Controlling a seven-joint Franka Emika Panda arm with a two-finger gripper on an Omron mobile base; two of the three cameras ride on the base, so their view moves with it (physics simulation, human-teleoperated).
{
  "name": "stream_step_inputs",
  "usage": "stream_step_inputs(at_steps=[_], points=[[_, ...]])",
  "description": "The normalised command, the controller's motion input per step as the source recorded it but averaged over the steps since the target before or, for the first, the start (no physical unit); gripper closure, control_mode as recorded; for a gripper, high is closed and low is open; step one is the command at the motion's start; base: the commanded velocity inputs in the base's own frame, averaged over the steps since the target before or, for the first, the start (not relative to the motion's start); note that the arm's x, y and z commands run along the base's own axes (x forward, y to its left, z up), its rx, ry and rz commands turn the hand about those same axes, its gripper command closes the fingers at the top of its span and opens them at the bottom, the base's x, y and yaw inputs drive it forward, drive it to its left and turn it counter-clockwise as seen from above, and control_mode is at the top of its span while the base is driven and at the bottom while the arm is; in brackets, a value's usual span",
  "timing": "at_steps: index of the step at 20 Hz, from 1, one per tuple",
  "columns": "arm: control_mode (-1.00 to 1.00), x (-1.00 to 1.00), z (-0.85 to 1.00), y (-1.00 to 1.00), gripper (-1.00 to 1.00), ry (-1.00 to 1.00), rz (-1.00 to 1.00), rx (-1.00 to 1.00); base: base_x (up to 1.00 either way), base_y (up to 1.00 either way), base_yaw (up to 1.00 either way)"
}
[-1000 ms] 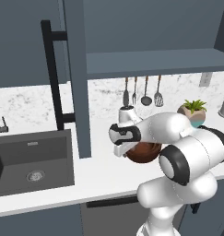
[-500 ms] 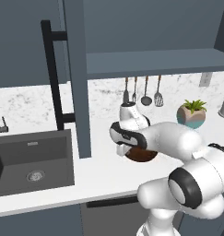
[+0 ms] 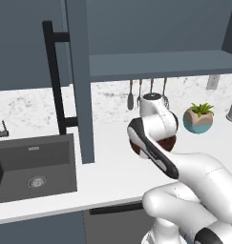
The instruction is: Pick up the bowls on the counter and stack them on top of one another in the open cabinet. Place the smaller bowl on top of the larger bowl.
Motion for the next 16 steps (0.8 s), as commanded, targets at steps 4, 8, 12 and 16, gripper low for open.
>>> stream_step_inputs(at_steps=[4, 8, 12, 16], points=[[-1.00, -0.51, 1.00, -0.37, 1.00, 0.00, 0.31, 0.00, 0.00, 0.00, 0.00], [-1.00, -0.48, 0.97, -0.47, 1.00, -0.07, 0.29, 0.00, 0.00, 0.00, 0.00], [-1.00, -0.33, 0.96, -0.36, 1.00, -0.14, 0.21, 0.01, 0.00, 0.00, 0.00], [-1.00, -0.12, 0.88, -0.30, 1.00, -0.18, 0.12, 0.04, 0.00, 0.00, 0.00]])
